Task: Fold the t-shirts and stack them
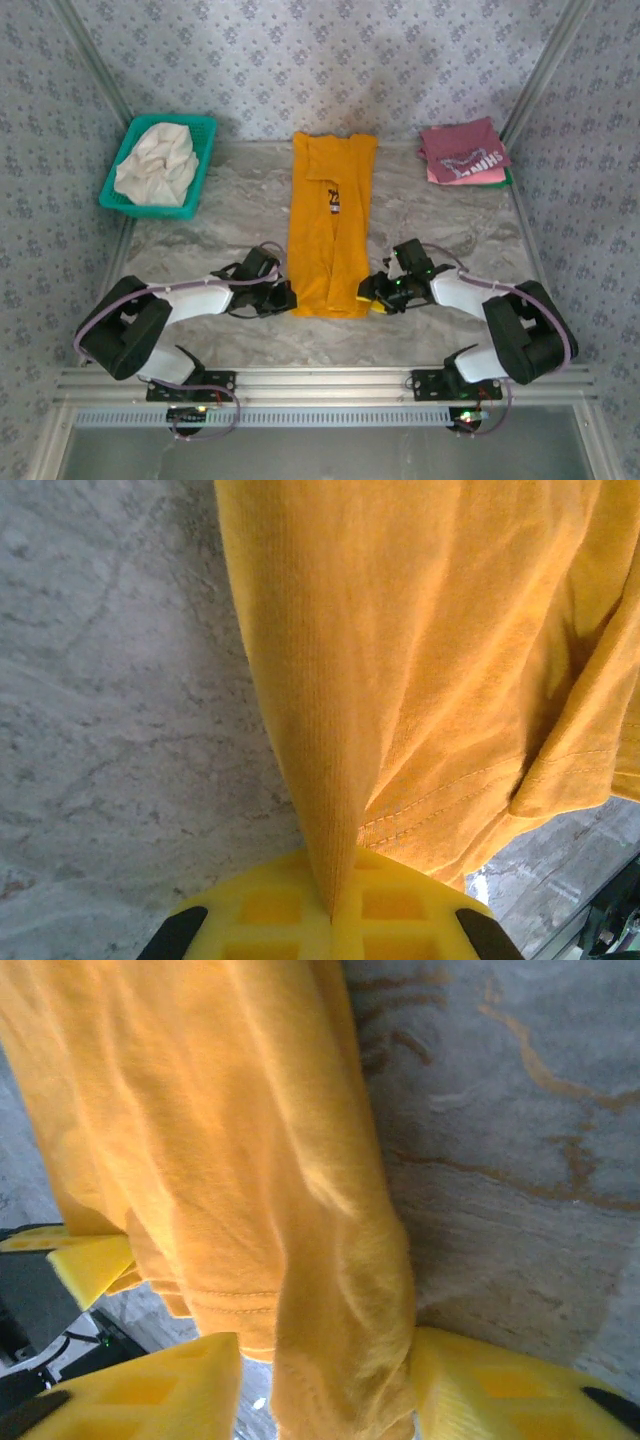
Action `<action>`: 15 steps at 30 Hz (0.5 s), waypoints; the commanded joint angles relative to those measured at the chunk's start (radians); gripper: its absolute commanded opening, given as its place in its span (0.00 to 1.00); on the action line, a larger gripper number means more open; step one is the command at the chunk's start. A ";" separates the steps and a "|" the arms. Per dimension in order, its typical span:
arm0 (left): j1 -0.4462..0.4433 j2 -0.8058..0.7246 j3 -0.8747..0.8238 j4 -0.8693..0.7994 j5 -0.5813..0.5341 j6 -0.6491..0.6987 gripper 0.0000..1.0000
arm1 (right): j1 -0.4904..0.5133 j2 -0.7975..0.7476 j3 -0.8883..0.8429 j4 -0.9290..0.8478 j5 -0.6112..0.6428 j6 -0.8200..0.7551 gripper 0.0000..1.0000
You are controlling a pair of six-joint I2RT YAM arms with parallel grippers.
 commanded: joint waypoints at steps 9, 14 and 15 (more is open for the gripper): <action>-0.002 -0.036 0.019 0.003 -0.011 0.021 0.00 | 0.055 0.044 0.034 -0.009 0.047 0.005 0.08; -0.016 -0.137 0.016 -0.060 -0.062 0.036 0.00 | 0.055 -0.063 0.083 -0.104 0.066 -0.018 0.00; -0.018 -0.158 0.014 -0.077 -0.074 0.040 0.00 | 0.055 -0.074 0.080 -0.109 0.064 -0.018 0.00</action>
